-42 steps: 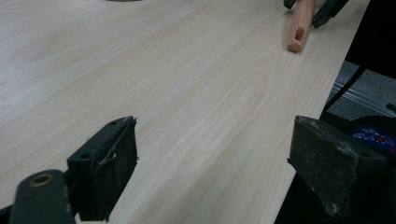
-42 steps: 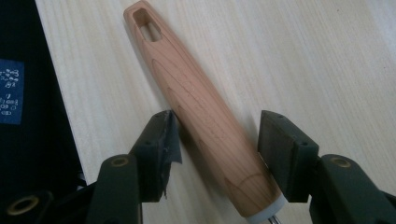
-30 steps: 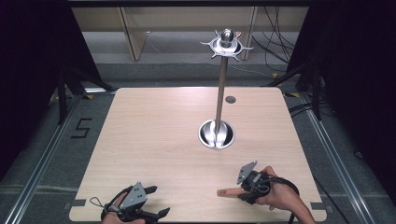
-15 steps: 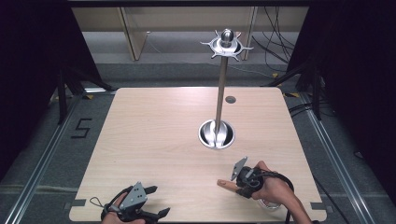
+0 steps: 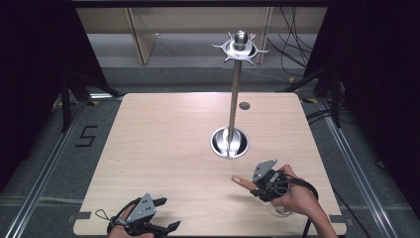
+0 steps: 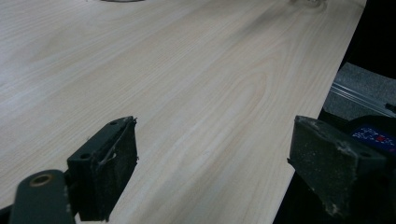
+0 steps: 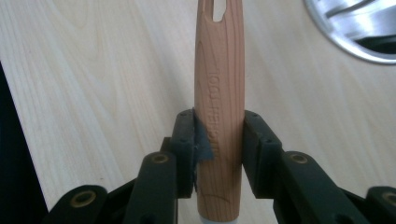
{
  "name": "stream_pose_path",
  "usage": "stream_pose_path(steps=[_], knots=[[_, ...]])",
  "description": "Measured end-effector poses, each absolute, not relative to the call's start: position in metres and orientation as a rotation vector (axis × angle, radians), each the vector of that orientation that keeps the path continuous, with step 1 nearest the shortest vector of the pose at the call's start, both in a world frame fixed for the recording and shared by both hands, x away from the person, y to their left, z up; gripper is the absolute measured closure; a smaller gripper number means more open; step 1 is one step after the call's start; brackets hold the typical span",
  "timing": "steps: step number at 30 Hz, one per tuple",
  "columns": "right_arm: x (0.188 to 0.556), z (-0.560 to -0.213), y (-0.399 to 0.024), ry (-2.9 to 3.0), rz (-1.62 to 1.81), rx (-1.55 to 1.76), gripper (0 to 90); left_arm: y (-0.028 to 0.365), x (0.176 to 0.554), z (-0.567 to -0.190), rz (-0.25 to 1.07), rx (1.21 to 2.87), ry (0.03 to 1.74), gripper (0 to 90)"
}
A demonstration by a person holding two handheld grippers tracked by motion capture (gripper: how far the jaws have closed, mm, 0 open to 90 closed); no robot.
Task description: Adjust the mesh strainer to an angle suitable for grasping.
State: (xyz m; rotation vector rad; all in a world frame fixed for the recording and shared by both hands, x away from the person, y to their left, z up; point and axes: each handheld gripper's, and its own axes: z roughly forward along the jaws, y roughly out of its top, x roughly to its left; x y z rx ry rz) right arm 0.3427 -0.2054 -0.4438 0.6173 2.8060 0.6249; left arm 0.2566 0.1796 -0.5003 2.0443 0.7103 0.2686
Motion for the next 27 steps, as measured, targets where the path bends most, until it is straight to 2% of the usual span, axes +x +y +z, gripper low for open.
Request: stream_pose_path(steps=[2,8,16,27], knots=[[0.345,-0.438,-0.211,2.767,0.704,0.565,69.5,0.179,0.256,-0.500,0.262,2.038,0.703,14.7],[0.342,-0.421,-0.223,2.716,0.821,0.673,70.0,0.180,0.257,-0.500,0.267,2.045,0.710,14.7],[0.343,-0.397,-0.235,2.666,1.184,0.648,70.9,0.180,0.257,-0.500,0.258,2.047,0.706,14.7],[0.353,-0.383,-0.237,2.552,1.304,0.695,71.0,0.179,0.256,-0.500,0.252,2.027,0.714,14.7]])
